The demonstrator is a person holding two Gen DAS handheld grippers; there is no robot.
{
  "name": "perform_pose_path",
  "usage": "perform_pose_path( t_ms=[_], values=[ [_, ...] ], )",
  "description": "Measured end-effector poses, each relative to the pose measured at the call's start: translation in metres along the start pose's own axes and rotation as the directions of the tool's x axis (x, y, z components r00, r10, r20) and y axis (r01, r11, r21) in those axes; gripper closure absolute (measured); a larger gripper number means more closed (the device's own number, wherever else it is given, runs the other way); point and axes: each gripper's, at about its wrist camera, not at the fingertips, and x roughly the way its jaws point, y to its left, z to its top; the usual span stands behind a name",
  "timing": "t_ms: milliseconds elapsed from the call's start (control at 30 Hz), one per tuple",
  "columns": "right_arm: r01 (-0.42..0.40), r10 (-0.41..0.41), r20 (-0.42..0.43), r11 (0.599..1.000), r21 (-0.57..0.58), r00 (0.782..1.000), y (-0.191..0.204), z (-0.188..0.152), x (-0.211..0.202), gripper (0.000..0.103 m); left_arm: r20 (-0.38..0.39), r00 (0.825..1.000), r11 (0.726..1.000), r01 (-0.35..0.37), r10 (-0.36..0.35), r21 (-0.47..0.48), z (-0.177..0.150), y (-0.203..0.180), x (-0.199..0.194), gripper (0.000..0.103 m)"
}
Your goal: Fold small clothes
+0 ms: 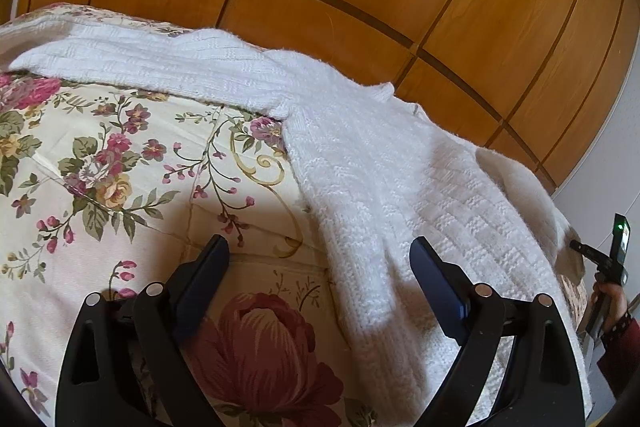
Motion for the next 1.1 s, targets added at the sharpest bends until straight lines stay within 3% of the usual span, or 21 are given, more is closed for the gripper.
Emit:
perform_pose_path(
  t_ms=[133,267,433,467,567,600,700,800,867,900,933,1000,1033,1100],
  values=[
    [0.079,-0.079,-0.011,0.996,0.036,0.997,-0.021,0.013,0.025,0.096,-0.002,1.000,1.000,0.000,0.000,0.002,0.001,0.000,0.001,0.011],
    [0.209,-0.204,-0.049,0.969,0.132,0.978,-0.047,0.022,0.055,0.096,-0.004,1.000,1.000,0.003,-0.003,0.007,0.001,0.001,0.001,0.010],
    [0.270,-0.244,-0.135,0.936,0.228,0.960,-0.068,0.015,0.087,0.092,-0.006,1.000,1.000,0.005,-0.005,0.014,0.000,0.001,0.002,0.008],
    [0.279,-0.252,-0.141,0.933,0.228,0.958,-0.068,0.014,0.089,0.085,-0.006,1.000,1.000,0.006,-0.005,0.015,0.000,0.000,0.002,0.008],
    [0.292,-0.265,-0.136,0.921,0.257,0.955,-0.069,0.009,0.086,0.044,-0.007,1.000,1.000,0.010,-0.010,0.022,0.000,0.000,0.003,0.005],
    [0.294,-0.272,-0.116,0.916,0.272,0.955,-0.070,0.008,0.080,0.044,-0.008,1.000,1.000,0.012,-0.011,0.025,0.000,-0.001,0.003,0.005],
    [0.235,-0.225,-0.066,0.923,0.304,0.972,-0.061,0.005,0.056,0.044,-0.008,1.000,1.000,0.014,-0.013,0.026,-0.001,-0.002,0.004,0.005],
    [0.070,-0.061,-0.036,0.946,0.316,0.997,-0.034,-0.010,0.028,0.046,-0.010,1.000,1.000,0.020,-0.019,0.022,-0.001,-0.002,0.003,0.005],
    [-0.067,0.084,-0.044,0.951,0.301,0.995,-0.009,-0.020,0.017,0.057,-0.015,1.000,1.000,0.027,-0.026,0.014,0.000,-0.001,0.002,0.006],
    [-0.147,0.170,-0.053,0.943,0.299,0.984,0.004,-0.027,0.012,0.064,-0.021,1.000,1.000,0.024,-0.024,0.006,0.001,-0.001,0.000,0.010],
    [-0.226,0.256,-0.064,0.925,0.305,0.965,0.016,-0.034,0.008,0.065,-0.026,0.999,1.000,0.028,-0.028,-0.006,0.002,0.000,-0.001,0.021],
    [-0.402,0.456,-0.097,0.851,0.338,0.884,0.044,-0.050,-0.001,0.069,-0.041,0.997,0.997,0.060,-0.062,-0.039,0.000,0.002,-0.006,0.030],
    [-0.481,0.545,-0.116,0.806,0.345,0.831,0.062,-0.060,-0.008,0.069,-0.043,0.996,0.996,0.078,-0.080,-0.051,-0.002,0.002,-0.010,0.033],
    [-0.556,0.616,-0.142,0.771,0.311,0.775,0.090,-0.072,-0.021,0.069,-0.042,0.988,0.985,0.146,-0.151,-0.093,-0.007,0.002,-0.019,0.033]
  ],
)
